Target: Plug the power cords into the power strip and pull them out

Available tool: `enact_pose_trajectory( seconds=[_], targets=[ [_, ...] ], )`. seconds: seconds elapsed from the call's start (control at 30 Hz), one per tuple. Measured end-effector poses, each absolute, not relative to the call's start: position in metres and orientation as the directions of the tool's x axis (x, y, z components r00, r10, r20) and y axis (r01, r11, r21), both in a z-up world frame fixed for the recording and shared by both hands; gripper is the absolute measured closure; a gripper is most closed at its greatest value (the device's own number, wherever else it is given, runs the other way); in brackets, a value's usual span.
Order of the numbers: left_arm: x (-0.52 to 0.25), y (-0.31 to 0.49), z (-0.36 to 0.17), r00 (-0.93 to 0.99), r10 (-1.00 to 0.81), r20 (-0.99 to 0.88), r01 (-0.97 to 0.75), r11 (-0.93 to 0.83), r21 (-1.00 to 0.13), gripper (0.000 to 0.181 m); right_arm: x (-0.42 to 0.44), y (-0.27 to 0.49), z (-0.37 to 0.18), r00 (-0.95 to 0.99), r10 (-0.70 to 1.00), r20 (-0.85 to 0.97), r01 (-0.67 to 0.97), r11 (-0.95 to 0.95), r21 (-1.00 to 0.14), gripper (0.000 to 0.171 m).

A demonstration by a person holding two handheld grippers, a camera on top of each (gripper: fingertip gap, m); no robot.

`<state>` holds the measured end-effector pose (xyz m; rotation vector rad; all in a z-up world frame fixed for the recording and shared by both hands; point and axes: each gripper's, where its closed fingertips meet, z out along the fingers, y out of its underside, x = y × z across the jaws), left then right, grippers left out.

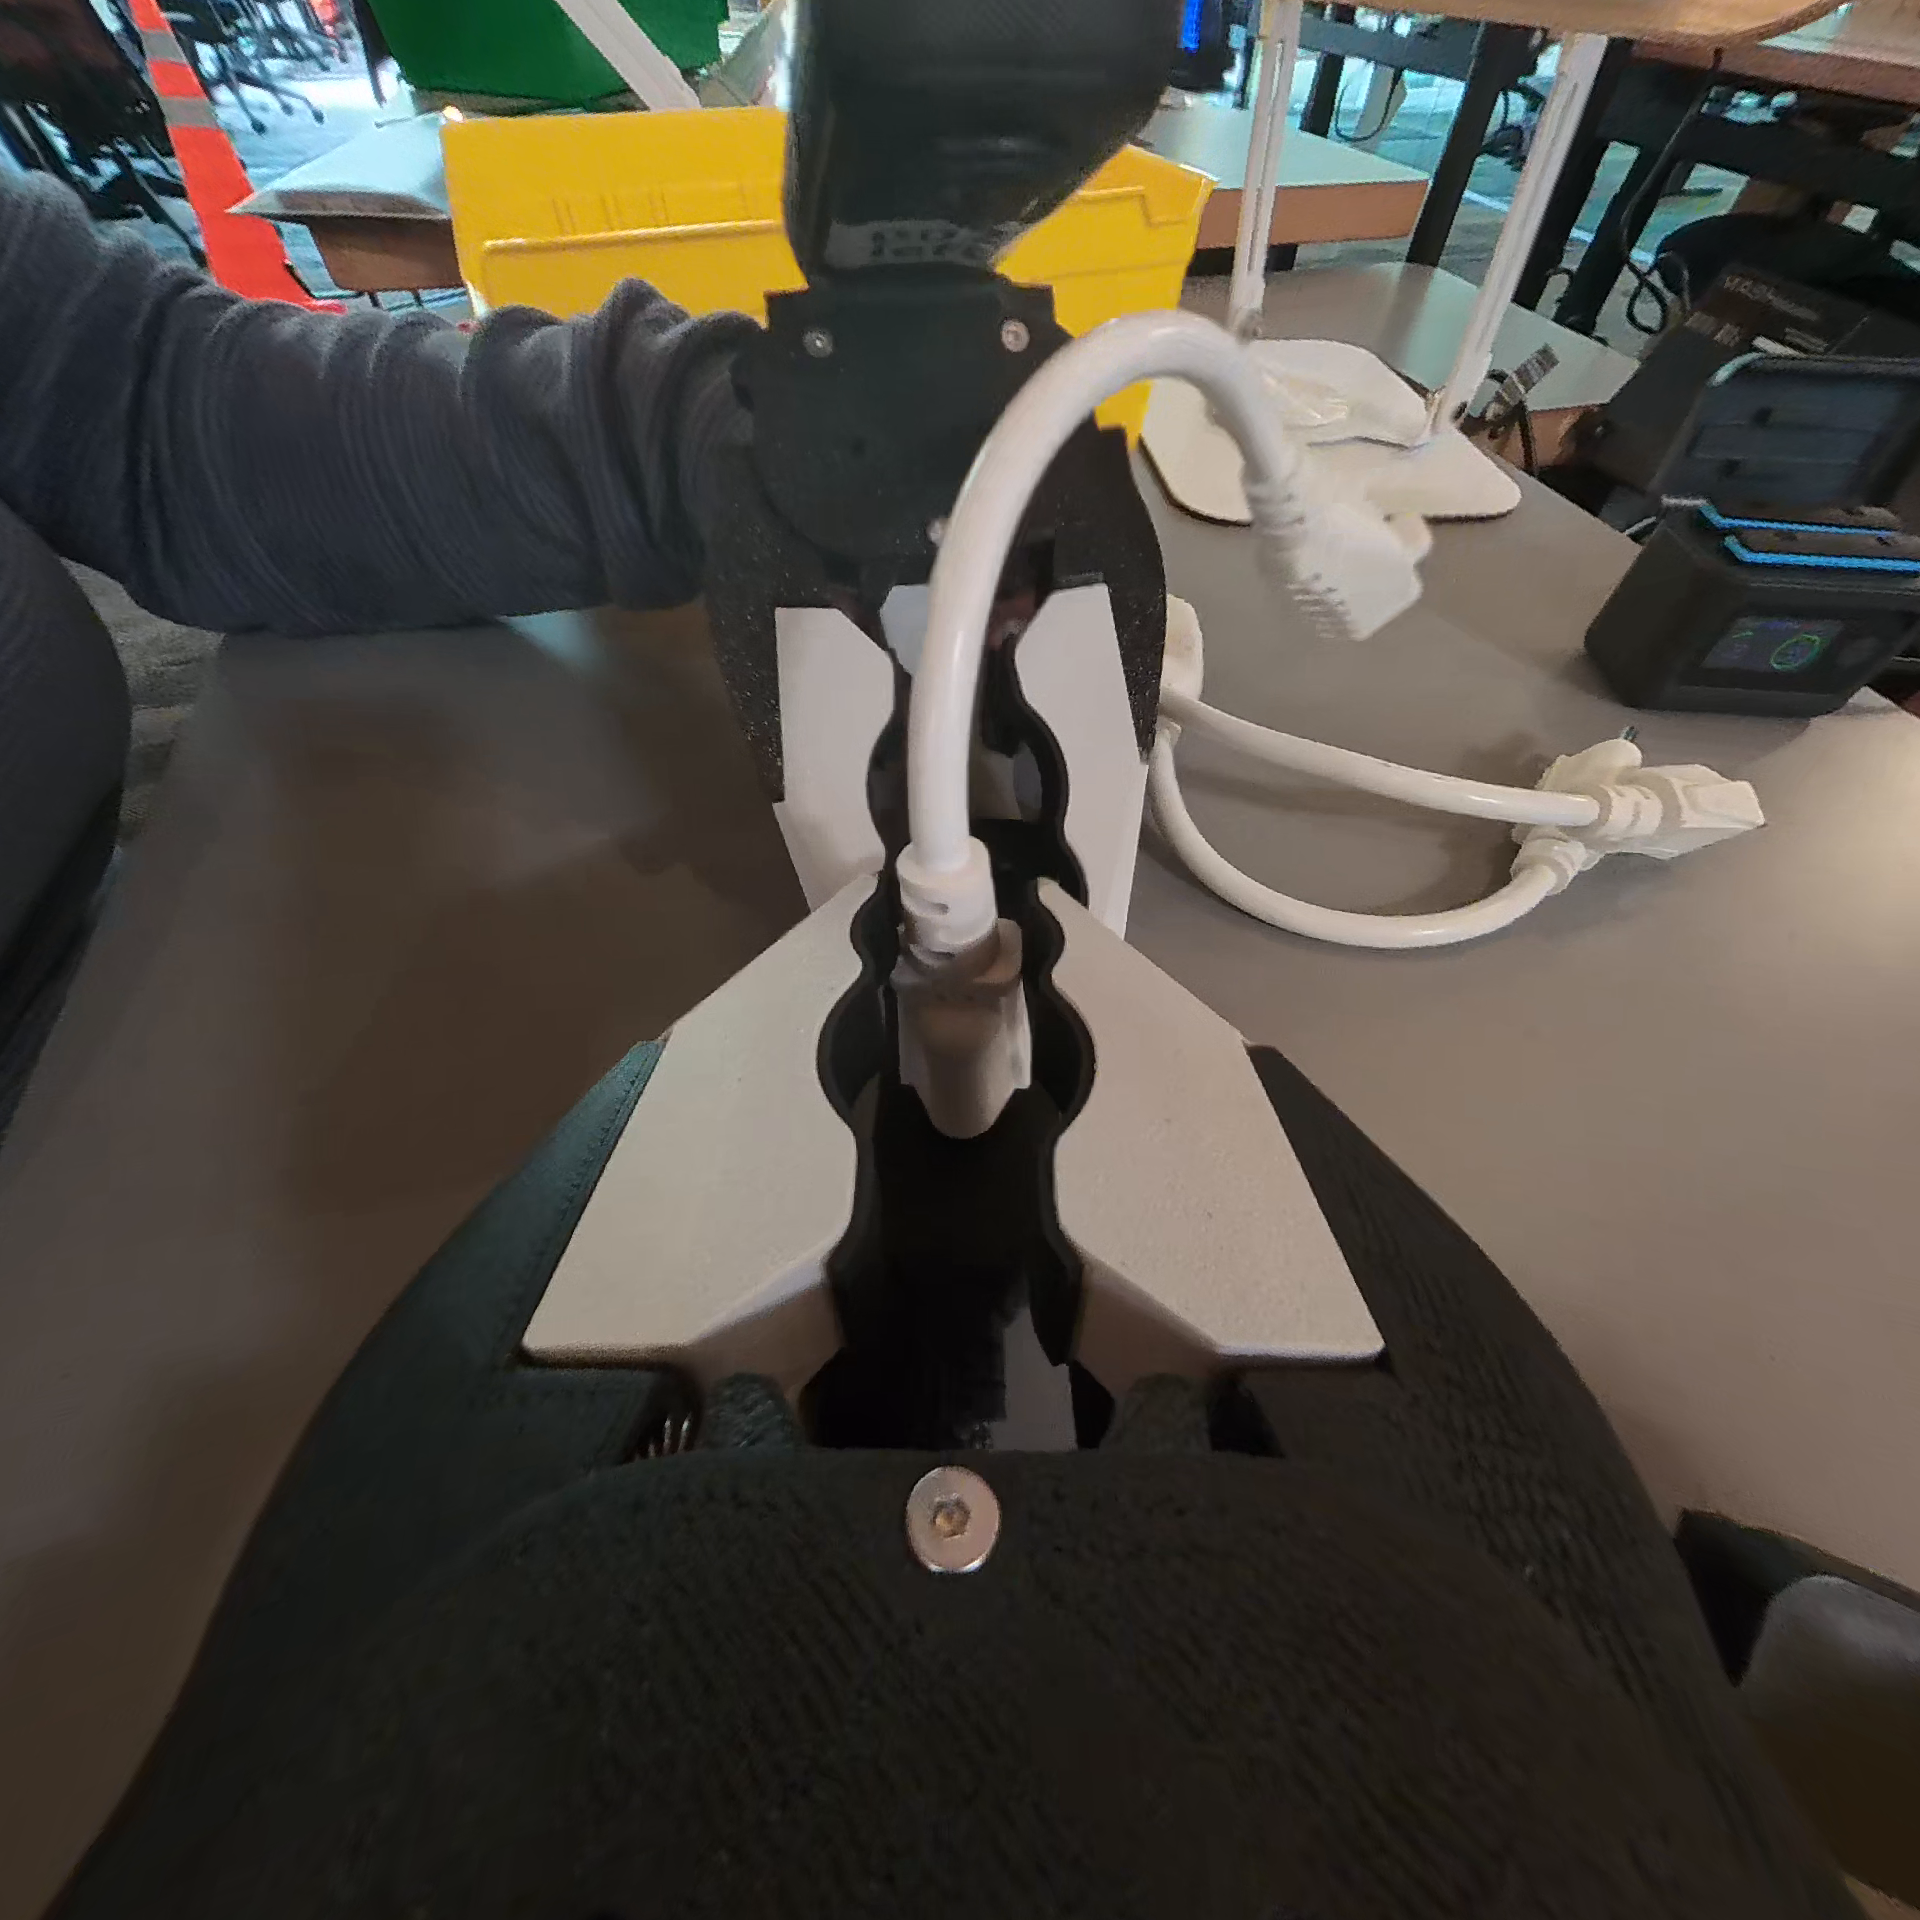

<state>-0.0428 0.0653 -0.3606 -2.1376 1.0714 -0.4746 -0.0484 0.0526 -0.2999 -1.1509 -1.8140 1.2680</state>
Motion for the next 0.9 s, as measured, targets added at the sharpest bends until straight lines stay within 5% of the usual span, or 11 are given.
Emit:
enact_pose_trajectory(
  seconds=[0.17, 0.37, 0.9],
  targets=[
    [-0.04, 0.065, -0.36, 0.593, -0.805, 0.018, -0.549, -0.421, -0.722, 0.136, -0.039, 0.053, -0.302, -0.442, 0.897, 0.006, 0.32, 0.163, -0.933, 0.124],
    [-0.04, 0.065, -0.36, 0.593, -0.805, 0.019, -0.546, -0.419, -0.725, 0.136, -0.033, 0.065, -0.317, -0.428, 0.904, 0.008, 0.384, 0.19, -0.904, 0.147],
    [-0.04, 0.065, -0.359, 0.59, -0.807, 0.032, -0.511, -0.404, -0.759, 0.136, -0.03, 0.065, -0.329, -0.445, 0.877, 0.181, 0.357, 0.359, -0.862, 0.14]
  ],
)
